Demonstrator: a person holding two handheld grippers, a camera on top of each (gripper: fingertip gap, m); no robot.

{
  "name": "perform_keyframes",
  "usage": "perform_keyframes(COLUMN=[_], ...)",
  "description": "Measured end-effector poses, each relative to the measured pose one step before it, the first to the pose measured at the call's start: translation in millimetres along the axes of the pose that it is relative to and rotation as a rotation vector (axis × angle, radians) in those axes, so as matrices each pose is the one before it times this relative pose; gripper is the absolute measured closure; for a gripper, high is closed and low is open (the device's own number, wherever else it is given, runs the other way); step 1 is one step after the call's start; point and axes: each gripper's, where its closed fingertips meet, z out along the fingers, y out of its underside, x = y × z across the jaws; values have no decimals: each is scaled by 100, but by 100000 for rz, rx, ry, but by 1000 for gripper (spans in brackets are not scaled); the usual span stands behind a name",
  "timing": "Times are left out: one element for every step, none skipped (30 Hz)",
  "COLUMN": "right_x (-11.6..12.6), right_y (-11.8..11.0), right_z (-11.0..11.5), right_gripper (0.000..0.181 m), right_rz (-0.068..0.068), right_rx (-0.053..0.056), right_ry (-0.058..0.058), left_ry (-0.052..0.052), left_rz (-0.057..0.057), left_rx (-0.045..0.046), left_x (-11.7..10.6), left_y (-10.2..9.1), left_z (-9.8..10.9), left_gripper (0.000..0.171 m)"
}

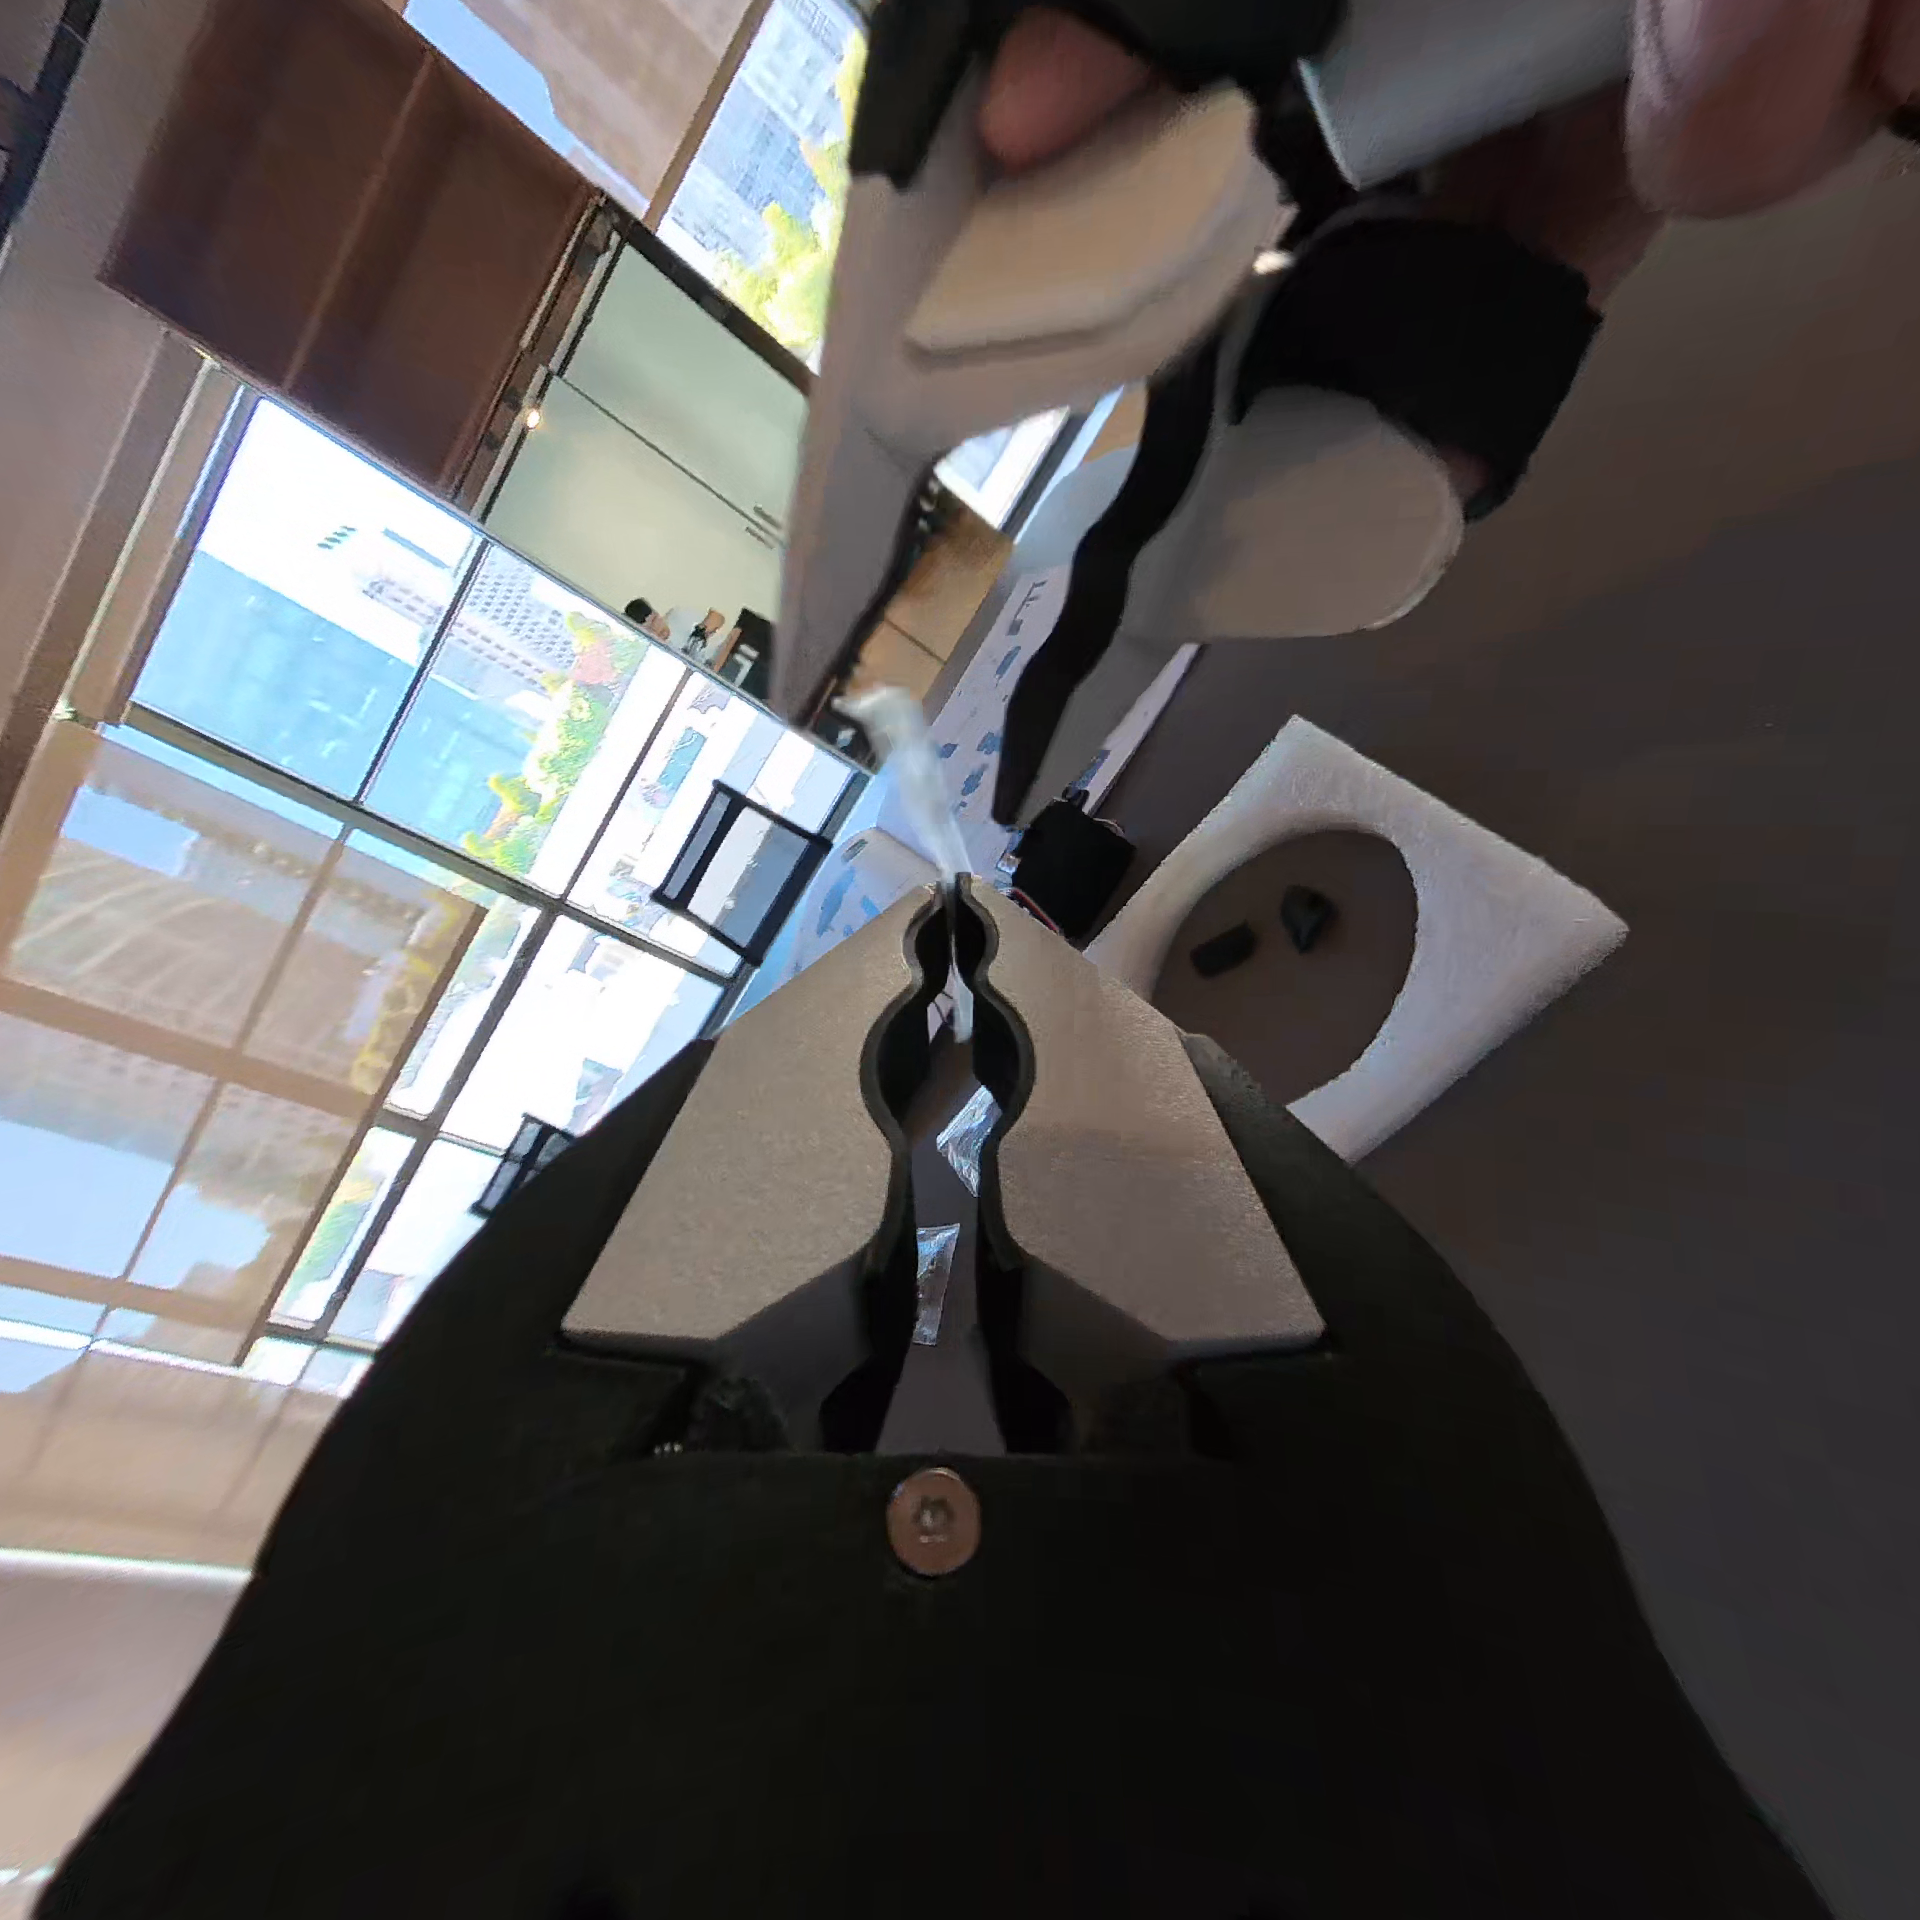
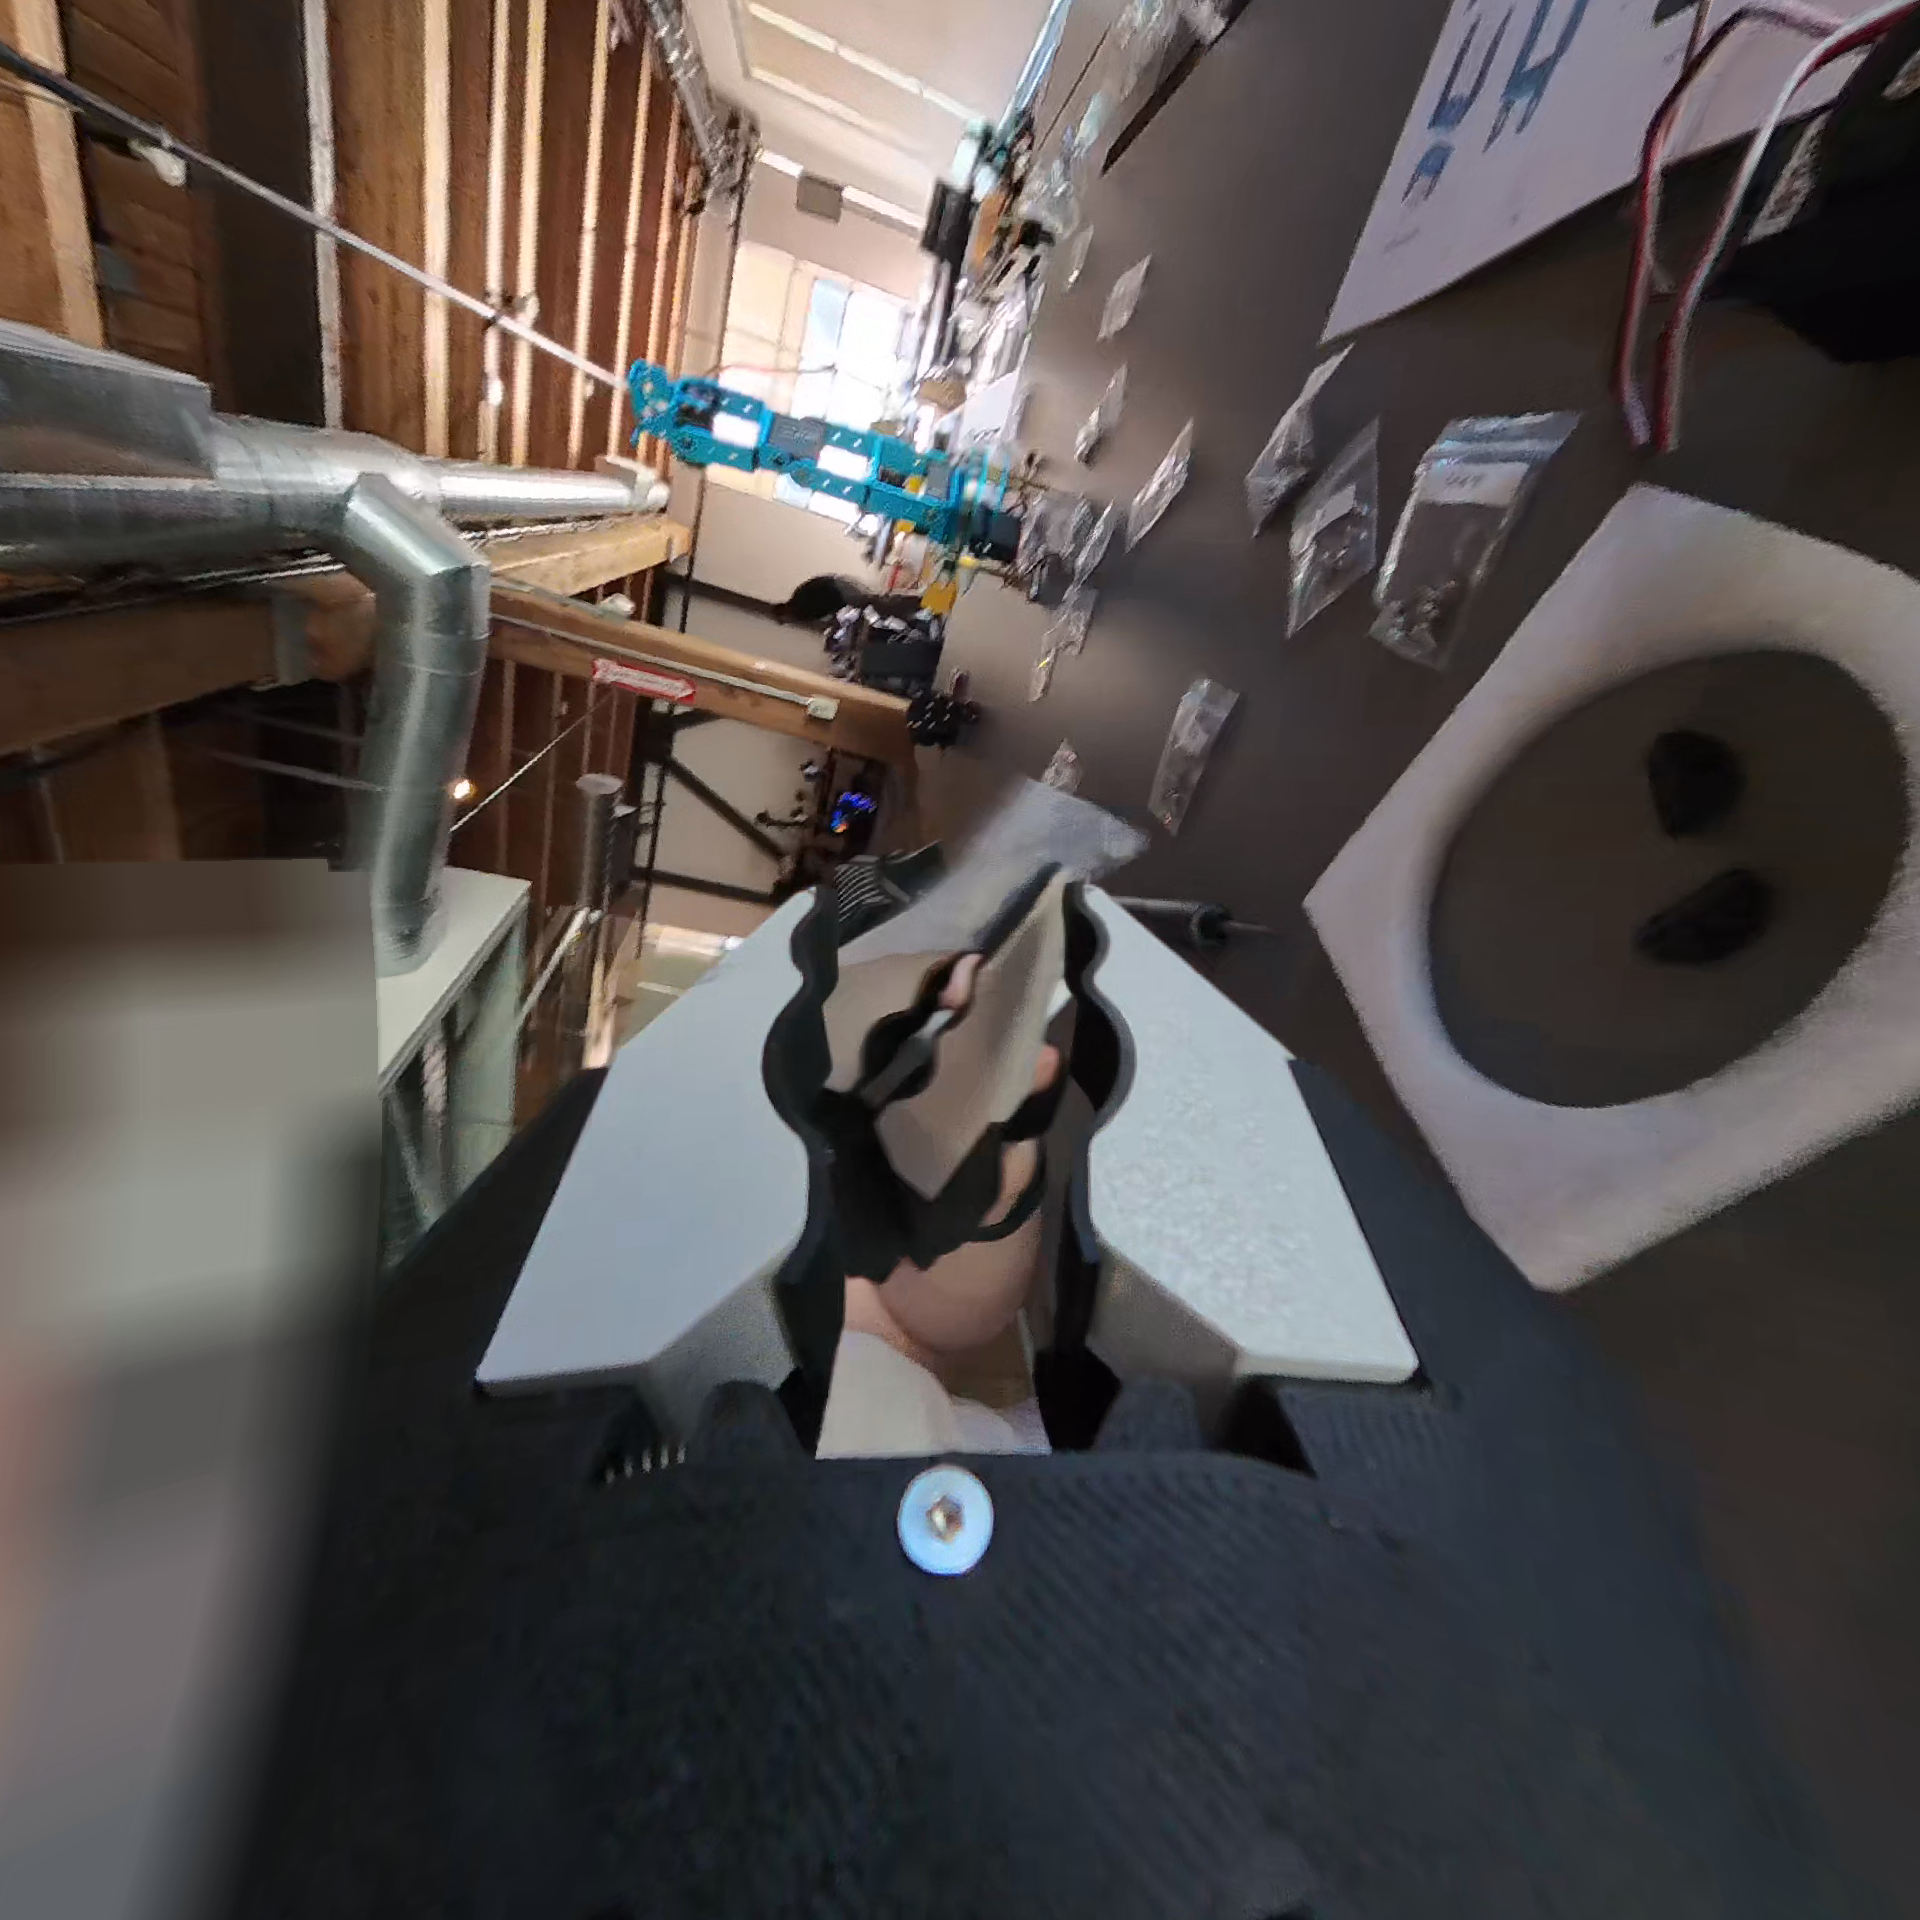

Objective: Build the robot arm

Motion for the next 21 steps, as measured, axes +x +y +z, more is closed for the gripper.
perform_keyframes(right_x=[-176,266,588,598,442,345,177,405,586,412,410,301,261,345,412,535,454,305,281,96,-33], right_y=[98,-55,-176,-207,-73,-19,-201,-319,-226,-153,-119,-193,-187,-157,-237,-238,-271,-218,-105,10,330], right_z=[-207,-233,-236,-187,-68,20,9,-16,14,75,94,120,152,135,65,-29,-66,-91,-118,-115,-95], right_gripper=[138,137,138,141,147,154,170,177,179,180,181,181,181,181,181,180,181,181,181,181,181], right_rz=[1001,-406,-1080,-916,-698,-790,-1807,-1934,-1448,-1058,-987,-961,-1083,-1413,-1876,-2059,-3545,-5259,-5283,-6065,-5554], right_rx=[-2189,-1160,-443,-133,-1044,-1567,-551,154,-262,-262,-211,225,151,-550,-523,-1182,-1596,-2242,-3029,-3309,-4837], right_ry=[-1713,820,2234,1773,474,-264,-1648,-177,1007,-42,-63,-811,-927,-392,-105,647,-41,-1106,-1279,-2477,-3314], left_ry=[-831,-533,-325,-559,-384,-44,254,176,435,800,675,224,218,931,2233,3907,5997,8452,11737,13347,9887], left_rz=[1548,1232,1125,1235,1233,945,818,644,309,-262,-878,-1414,-1963,-2571,-3481,-5228,-8005,-11735,-14916,-15541,-13111], left_rx=[-1569,-1185,-1074,-1088,-1044,-919,-688,-795,-1032,-1205,-1047,-503,98,283,-94,-639,281,1662,1952,3197,3827], left_x=[288,214,132,11,-20,8,83,85,142,200,166,86,39,43,120,217,316,406,525,458,-165], left_y=[17,-4,-31,-28,-14,-11,-13,34,98,149,152,123,83,98,164,267,177,-43,-231,-539,-707], left_z=[220,196,188,193,207,209,229,222,234,232,207,184,144,135,146,193,169,63,-151,-357,-480], left_gripper=[171,171,171,171,171,171,171,171,171,171,171,171,171,171,170,164,157,151,146,143,140])
